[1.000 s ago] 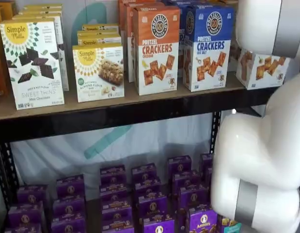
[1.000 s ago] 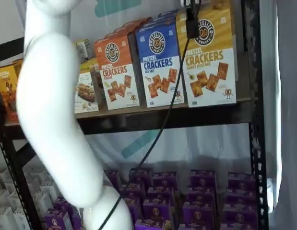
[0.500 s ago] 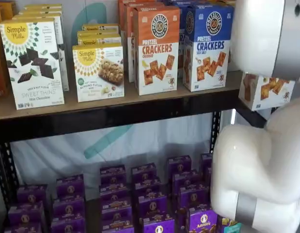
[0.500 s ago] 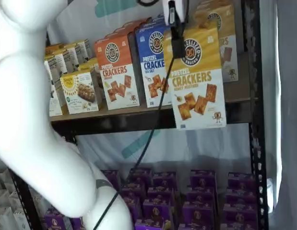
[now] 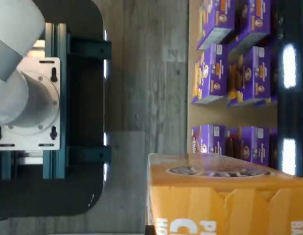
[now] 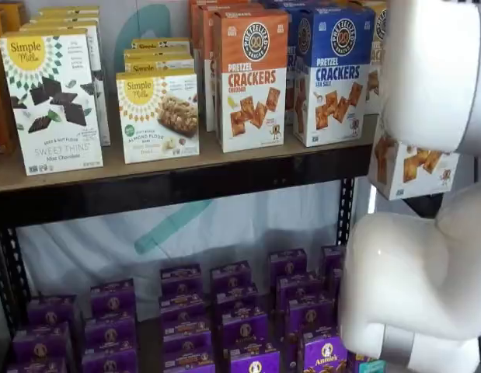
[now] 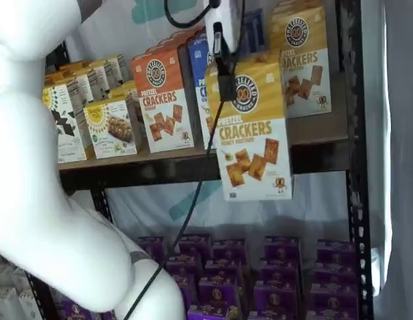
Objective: Retrieve the yellow and white box located on the top shelf, the sixth one from the left
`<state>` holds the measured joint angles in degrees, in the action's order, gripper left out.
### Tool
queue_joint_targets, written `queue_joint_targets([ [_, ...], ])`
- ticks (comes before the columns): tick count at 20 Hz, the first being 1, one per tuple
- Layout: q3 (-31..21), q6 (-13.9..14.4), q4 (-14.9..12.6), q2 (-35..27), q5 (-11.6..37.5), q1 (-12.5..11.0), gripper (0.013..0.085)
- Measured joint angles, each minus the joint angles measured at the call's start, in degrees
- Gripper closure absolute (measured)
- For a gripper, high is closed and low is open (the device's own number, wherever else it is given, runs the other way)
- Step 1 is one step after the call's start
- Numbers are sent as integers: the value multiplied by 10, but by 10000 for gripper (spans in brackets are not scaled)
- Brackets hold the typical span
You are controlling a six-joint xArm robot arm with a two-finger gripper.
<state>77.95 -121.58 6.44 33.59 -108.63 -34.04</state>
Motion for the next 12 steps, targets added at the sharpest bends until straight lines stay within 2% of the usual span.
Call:
queue_joint_targets([
  [6, -25, 48, -7, 19, -13, 50, 410],
  [12, -41, 84, -7, 34, -19, 86, 410],
])
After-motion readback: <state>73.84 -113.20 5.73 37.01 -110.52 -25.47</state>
